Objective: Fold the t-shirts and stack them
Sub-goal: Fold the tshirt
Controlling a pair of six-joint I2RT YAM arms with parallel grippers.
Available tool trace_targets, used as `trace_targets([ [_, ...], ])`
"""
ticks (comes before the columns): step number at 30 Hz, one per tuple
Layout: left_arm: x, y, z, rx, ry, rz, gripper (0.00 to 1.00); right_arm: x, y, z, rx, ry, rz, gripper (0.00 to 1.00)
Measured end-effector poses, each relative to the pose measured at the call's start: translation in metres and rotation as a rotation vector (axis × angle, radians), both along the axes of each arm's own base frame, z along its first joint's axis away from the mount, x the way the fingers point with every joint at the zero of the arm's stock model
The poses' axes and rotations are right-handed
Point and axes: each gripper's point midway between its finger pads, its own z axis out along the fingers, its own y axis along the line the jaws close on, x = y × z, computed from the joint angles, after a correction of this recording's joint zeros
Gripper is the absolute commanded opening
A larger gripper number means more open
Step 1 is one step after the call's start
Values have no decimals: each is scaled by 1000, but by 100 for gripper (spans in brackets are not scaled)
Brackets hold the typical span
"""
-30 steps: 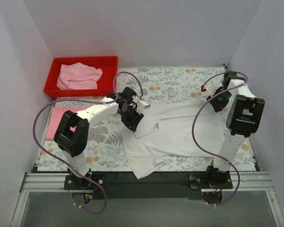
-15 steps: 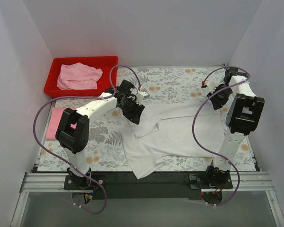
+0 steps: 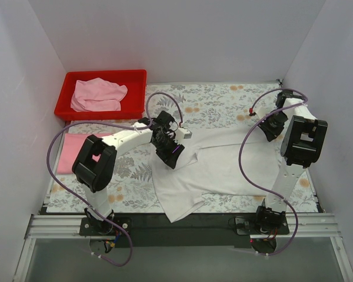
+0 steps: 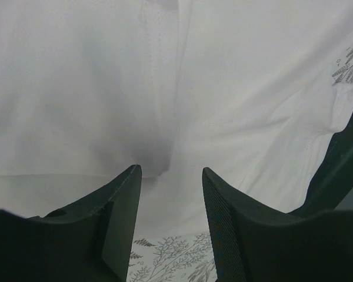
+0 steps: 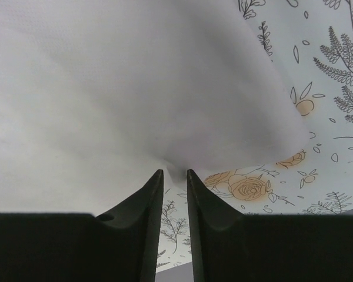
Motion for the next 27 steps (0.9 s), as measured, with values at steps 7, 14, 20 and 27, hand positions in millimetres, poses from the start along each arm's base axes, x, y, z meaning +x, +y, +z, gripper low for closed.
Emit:
trace_targets([
  [7, -5, 5, -9, 37, -9, -20, 44, 5, -3, 0, -13, -21, 5, 16],
  [14, -3, 7, -16, 60, -40, -26, 37, 3, -3, -3, -16, -14, 5, 12],
  [20, -3, 7, -20, 68, -58, -37, 26, 3, -3, -3, -18, -14, 6, 8],
  [27, -2, 9, -23, 80, -72, -37, 4, 3, -3, -3, -21, -13, 6, 1],
])
